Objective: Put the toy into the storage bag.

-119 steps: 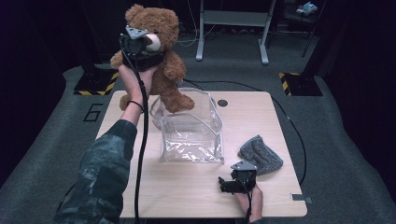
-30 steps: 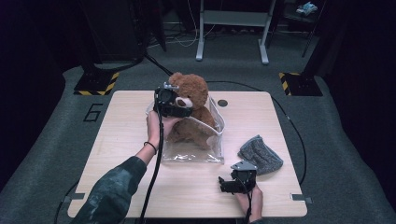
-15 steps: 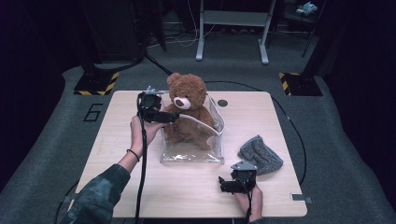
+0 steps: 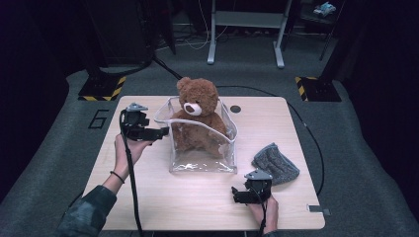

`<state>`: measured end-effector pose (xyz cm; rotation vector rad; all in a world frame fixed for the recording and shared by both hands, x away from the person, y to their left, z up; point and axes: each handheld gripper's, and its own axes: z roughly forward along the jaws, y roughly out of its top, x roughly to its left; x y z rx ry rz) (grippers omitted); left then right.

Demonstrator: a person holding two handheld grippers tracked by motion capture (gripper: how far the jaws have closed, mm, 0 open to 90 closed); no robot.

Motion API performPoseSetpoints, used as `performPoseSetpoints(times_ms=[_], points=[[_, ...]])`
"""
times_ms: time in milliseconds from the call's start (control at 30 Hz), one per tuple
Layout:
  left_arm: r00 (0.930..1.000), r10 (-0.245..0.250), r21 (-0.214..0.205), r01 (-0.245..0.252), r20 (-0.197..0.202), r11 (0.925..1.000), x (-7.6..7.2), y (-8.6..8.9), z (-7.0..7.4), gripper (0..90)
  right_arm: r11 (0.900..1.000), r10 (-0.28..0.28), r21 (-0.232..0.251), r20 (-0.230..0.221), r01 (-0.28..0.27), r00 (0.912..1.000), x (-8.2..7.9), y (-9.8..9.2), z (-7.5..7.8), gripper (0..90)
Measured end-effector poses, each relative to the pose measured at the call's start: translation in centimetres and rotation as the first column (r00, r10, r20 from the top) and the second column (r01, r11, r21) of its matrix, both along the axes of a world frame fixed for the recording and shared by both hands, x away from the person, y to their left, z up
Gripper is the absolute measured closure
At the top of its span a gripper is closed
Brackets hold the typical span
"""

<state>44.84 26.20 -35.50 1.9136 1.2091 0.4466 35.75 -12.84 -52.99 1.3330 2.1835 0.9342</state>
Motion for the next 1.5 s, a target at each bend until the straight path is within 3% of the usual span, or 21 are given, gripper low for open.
performPoseSetpoints(times_ms=[333, 533, 833, 933, 1167, 1500], points=[[0.9993, 0.029, 0.015, -0.029, -0.023, 0.9995, -1.7, 3.0, -2.9, 11.6, 0.9997, -0.002, 0.026, -0.030, 0.002, 0.9995, 0.0, -0.2, 0.3, 3.2], [0.9980, 0.048, 0.008, -0.048, -0.042, 0.9988, -2.3, 4.5, -4.9, 11.5, 0.9995, 0.029, 0.014, -0.008, -0.029, 0.9995, -0.4, -0.8, 1.2, 3.7], [0.9971, 0.058, 0.017, -0.057, -0.050, 0.9982, -3.0, 5.7, -6.6, 11.3, 0.9999, 0.011, 0.002, 0.036, -0.011, 0.9993, -0.7, -2.8, 3.4, 4.2], [0.9968, 0.068, 0.019, -0.067, -0.041, 0.9976, -3.3, 6.3, -7.3, 11.1, 0.9996, -0.028, 0.006, 0.048, 0.028, 0.9984, -0.6, -3.9, 4.1, 4.3], [0.9935, 0.089, 0.016, -0.088, -0.071, 0.9960, -4.2, 7.8, -9.8, 11.1, 0.9964, -0.084, -0.006, 0.055, 0.084, 0.9950, -0.1, -6.8, 4.7, 4.4], [0.9807, 0.143, -0.005, -0.145, -0.133, 0.9895, -6.2, 10.2, -14.7, 10.7, 0.9875, -0.157, 0.024, 0.038, 0.156, 0.9869, -0.9, -10.1, 2.9, 4.0]])
